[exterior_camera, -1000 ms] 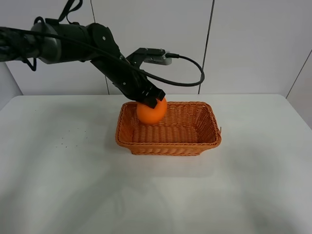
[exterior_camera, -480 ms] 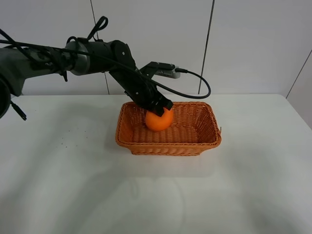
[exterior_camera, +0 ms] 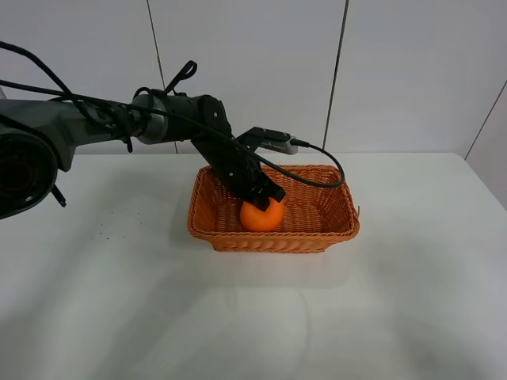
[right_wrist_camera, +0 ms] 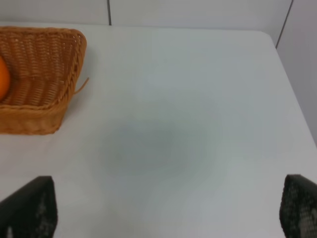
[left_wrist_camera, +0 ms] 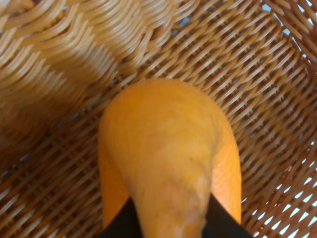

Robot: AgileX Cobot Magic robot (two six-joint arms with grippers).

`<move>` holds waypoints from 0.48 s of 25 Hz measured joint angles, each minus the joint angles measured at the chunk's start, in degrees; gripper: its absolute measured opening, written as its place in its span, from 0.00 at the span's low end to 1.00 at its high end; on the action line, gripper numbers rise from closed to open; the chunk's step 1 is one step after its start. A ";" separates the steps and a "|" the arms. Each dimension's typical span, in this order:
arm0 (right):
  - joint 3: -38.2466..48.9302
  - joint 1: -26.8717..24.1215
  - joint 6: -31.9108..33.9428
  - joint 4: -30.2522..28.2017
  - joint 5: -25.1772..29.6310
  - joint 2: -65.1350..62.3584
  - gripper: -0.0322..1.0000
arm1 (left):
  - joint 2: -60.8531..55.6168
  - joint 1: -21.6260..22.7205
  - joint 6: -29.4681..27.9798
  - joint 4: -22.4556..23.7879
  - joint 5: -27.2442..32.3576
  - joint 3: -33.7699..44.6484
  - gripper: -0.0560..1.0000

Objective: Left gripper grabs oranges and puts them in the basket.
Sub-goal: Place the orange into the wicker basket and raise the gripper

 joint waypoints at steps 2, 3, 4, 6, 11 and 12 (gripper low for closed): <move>0.00 0.00 0.00 0.00 0.00 0.00 0.70 | 0.00 0.00 0.00 0.00 -0.04 0.00 0.26; 0.00 0.00 0.00 0.00 0.00 0.00 0.70 | 0.00 0.00 -0.05 0.00 -0.04 0.00 0.26; 0.00 0.00 0.00 0.00 0.00 0.00 0.70 | 0.00 0.00 -0.05 0.00 -0.04 0.00 0.26; 0.00 0.00 0.00 0.00 0.00 0.00 0.70 | 0.00 0.00 -0.05 0.00 -0.04 0.00 0.30; 0.00 0.00 0.00 0.00 0.00 0.00 0.70 | 0.00 -0.11 -0.05 0.00 -0.04 0.00 0.77; 0.00 0.00 0.00 0.00 0.00 0.00 0.70 | 0.00 -0.11 -0.05 0.00 -0.04 0.00 0.83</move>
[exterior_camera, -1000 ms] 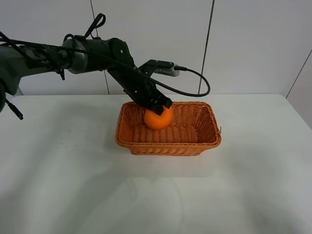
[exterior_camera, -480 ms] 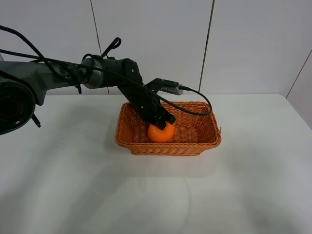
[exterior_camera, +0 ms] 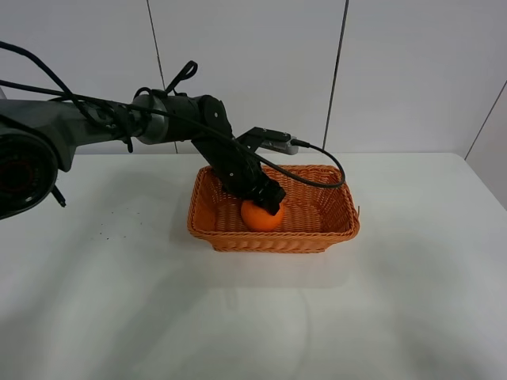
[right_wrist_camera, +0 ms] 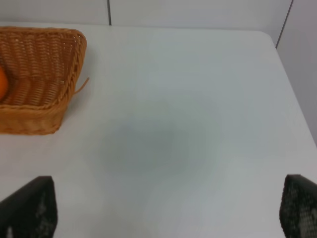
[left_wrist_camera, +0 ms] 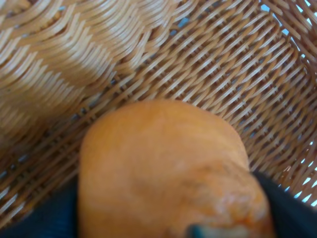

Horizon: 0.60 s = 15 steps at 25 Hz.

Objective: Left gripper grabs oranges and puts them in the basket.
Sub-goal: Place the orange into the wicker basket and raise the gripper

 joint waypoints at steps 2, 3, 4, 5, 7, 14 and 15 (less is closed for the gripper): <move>0.00 0.00 0.00 0.00 0.00 0.00 0.70 | 0.00 0.00 0.00 0.00 0.00 0.00 0.91; 0.00 0.00 0.00 0.00 0.00 0.00 0.70 | 0.00 0.00 0.00 0.00 -0.06 0.00 0.92; 0.00 0.00 0.00 0.00 0.00 0.00 0.70 | 0.00 0.00 0.00 0.00 -0.29 0.00 0.93; 0.00 0.00 0.00 0.00 0.00 0.00 0.70 | 0.00 0.00 0.00 0.00 -0.35 0.00 0.94; 0.00 0.00 0.00 0.00 0.00 0.00 0.70 | 0.00 0.00 0.00 0.00 -0.37 0.00 0.95; 0.00 0.00 0.00 0.00 0.00 0.00 0.70 | -1.10 0.00 -0.05 -0.05 -0.49 0.00 0.95; 0.00 0.00 0.00 0.00 0.00 0.00 0.70 | -1.80 0.00 -0.05 0.00 -0.54 0.00 0.95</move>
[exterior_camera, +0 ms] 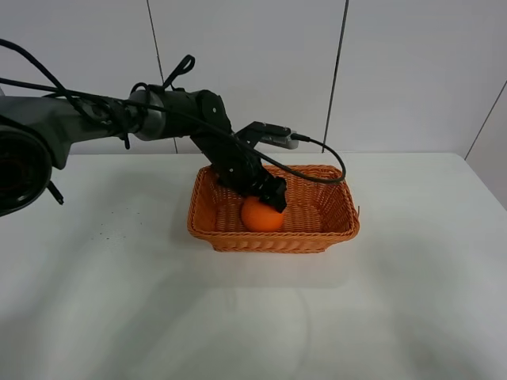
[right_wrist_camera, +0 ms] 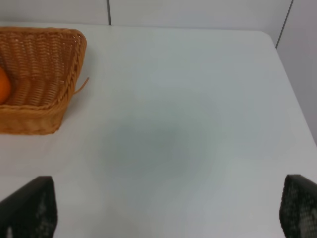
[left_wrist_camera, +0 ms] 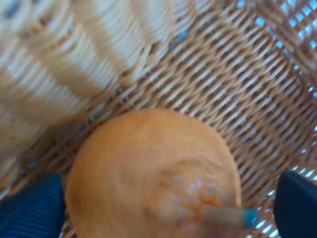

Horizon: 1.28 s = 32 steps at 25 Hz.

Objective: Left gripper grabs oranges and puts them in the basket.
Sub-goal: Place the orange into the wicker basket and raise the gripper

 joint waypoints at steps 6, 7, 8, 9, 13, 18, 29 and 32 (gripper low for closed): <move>0.00 0.00 0.00 0.00 0.00 0.00 0.70 | -4.47 0.00 -0.48 0.93 0.03 -0.29 0.95; 0.00 0.00 0.00 0.00 0.00 0.00 0.70 | -5.17 0.00 -0.48 1.09 0.09 -0.29 0.95; 0.00 0.00 0.00 0.00 0.00 0.00 0.70 | -6.08 0.00 -0.52 1.38 0.09 -0.29 0.95; 0.00 0.00 0.00 0.00 0.00 0.00 0.70 | -7.06 0.00 -0.52 1.61 0.09 -0.29 0.95; 0.00 0.00 0.00 0.00 0.00 0.00 0.70 | -11.31 0.00 -3.14 3.80 0.55 -0.29 0.95; 0.00 0.00 0.00 0.00 0.00 0.00 0.70 | -15.99 0.00 -7.22 10.14 3.59 -0.29 0.95; 0.00 0.00 0.00 0.00 0.00 0.00 0.70 | -23.39 6.57 -15.95 23.14 11.36 -0.29 0.95; 0.00 0.00 0.00 0.00 0.00 0.00 0.70 | -23.93 11.48 -15.82 24.29 12.60 -0.29 0.95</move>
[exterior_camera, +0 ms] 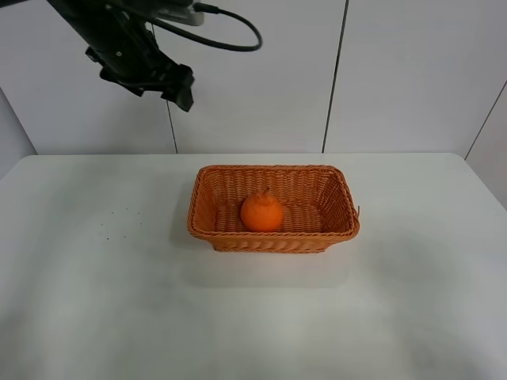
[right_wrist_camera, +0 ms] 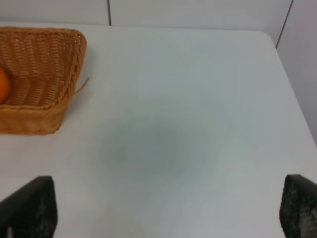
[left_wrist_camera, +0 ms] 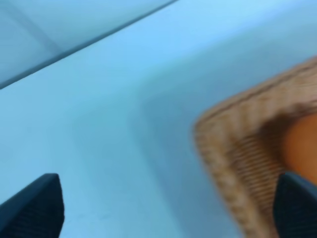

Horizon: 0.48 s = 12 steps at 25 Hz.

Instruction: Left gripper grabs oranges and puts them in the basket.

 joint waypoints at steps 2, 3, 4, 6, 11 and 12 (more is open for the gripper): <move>0.00 0.00 0.00 0.00 0.00 0.00 0.70 | -0.08 3.59 0.38 0.28 0.56 0.00 0.95; 0.00 0.00 0.00 0.00 0.00 0.00 0.70 | -0.08 5.61 0.52 0.28 0.83 0.00 0.95; 0.00 0.00 0.00 0.00 0.00 0.00 0.70 | -0.08 7.58 0.94 0.28 0.90 0.00 0.95; 0.00 0.00 0.00 0.00 0.00 0.00 0.70 | -0.08 11.50 2.07 0.34 0.90 0.00 0.95; 0.00 0.00 0.00 0.00 0.00 0.00 0.70 | -0.08 20.58 3.09 0.28 -0.21 0.00 0.95; 0.00 0.00 0.00 0.00 0.00 0.00 0.70 | -0.08 22.04 3.09 0.28 -0.34 0.00 0.95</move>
